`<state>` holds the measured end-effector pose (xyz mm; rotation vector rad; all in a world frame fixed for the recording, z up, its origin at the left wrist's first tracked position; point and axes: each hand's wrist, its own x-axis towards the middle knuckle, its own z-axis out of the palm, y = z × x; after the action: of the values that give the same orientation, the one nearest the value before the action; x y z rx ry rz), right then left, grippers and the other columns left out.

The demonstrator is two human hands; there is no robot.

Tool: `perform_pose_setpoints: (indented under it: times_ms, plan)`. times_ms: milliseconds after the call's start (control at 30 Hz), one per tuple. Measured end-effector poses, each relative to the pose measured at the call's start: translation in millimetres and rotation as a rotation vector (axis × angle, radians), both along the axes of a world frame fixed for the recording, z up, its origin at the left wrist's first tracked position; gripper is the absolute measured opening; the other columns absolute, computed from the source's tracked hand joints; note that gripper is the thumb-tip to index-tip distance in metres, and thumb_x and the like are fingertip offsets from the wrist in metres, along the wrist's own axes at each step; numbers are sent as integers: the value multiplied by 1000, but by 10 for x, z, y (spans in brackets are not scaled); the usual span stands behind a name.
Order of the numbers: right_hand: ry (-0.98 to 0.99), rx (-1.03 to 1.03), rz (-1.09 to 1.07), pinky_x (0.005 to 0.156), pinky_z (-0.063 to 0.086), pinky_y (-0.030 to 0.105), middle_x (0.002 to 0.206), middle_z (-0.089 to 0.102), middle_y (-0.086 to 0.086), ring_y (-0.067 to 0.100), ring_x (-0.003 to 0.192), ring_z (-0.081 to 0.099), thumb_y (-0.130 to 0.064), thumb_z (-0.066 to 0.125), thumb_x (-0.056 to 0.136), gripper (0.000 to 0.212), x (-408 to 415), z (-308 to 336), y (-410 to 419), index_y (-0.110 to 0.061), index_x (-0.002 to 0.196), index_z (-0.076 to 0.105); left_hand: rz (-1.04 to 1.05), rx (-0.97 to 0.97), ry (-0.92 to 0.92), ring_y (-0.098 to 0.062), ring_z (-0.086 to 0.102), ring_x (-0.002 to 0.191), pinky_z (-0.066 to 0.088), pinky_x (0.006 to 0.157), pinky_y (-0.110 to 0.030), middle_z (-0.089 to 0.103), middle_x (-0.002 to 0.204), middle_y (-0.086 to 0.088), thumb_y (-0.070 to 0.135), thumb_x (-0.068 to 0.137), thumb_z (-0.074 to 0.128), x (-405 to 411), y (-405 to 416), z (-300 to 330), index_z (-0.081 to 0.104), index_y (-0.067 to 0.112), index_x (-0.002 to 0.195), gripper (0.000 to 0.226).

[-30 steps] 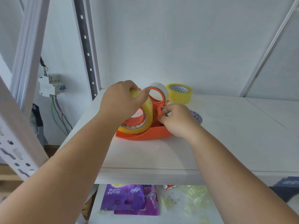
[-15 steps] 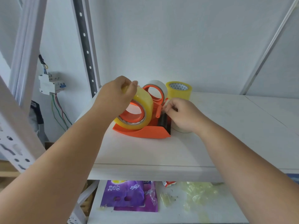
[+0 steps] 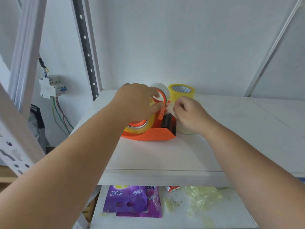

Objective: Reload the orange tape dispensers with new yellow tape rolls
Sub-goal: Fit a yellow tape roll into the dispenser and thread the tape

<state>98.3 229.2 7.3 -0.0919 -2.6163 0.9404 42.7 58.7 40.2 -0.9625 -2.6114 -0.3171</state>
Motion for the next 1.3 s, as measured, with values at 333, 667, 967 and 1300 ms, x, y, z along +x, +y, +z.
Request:
perform_pose_setpoints:
  times_ms: [333, 667, 967, 1300]
  plan:
    - [90, 359, -209, 61, 29, 31, 77, 53, 14, 31, 76, 46, -20, 41, 91, 24, 86, -202, 131, -7, 71, 46, 98, -64, 67, -22, 51, 107, 39, 82, -33, 62, 113, 1, 36, 90, 42, -3, 77, 28, 66, 28, 113, 34]
    - [100, 280, -237, 69, 38, 31, 90, 57, 7, 30, 97, 49, -10, 53, 82, 3, 225, -151, 216, -10, 84, 54, 21, 11, -24, -23, 55, 100, 44, 86, -37, 62, 109, 1, 26, 95, 34, -26, 21, -12, 63, 25, 111, 34]
    - [240, 581, -171, 73, 42, 36, 90, 67, 8, 31, 91, 57, -27, 40, 91, 30, 114, 6, -224, -12, 100, 64, 86, 13, 158, -21, 49, 88, 28, 73, -31, 57, 87, 5, 53, 86, 45, 8, 59, -145, 60, 26, 104, 36]
    - [130, 851, -202, 80, 37, 41, 77, 61, 15, 37, 93, 54, -34, 40, 91, 47, 33, 12, -179, -5, 77, 73, 104, 47, 83, -22, 51, 101, 32, 77, -31, 61, 102, 3, 44, 86, 50, 40, 22, -104, 63, 29, 109, 30]
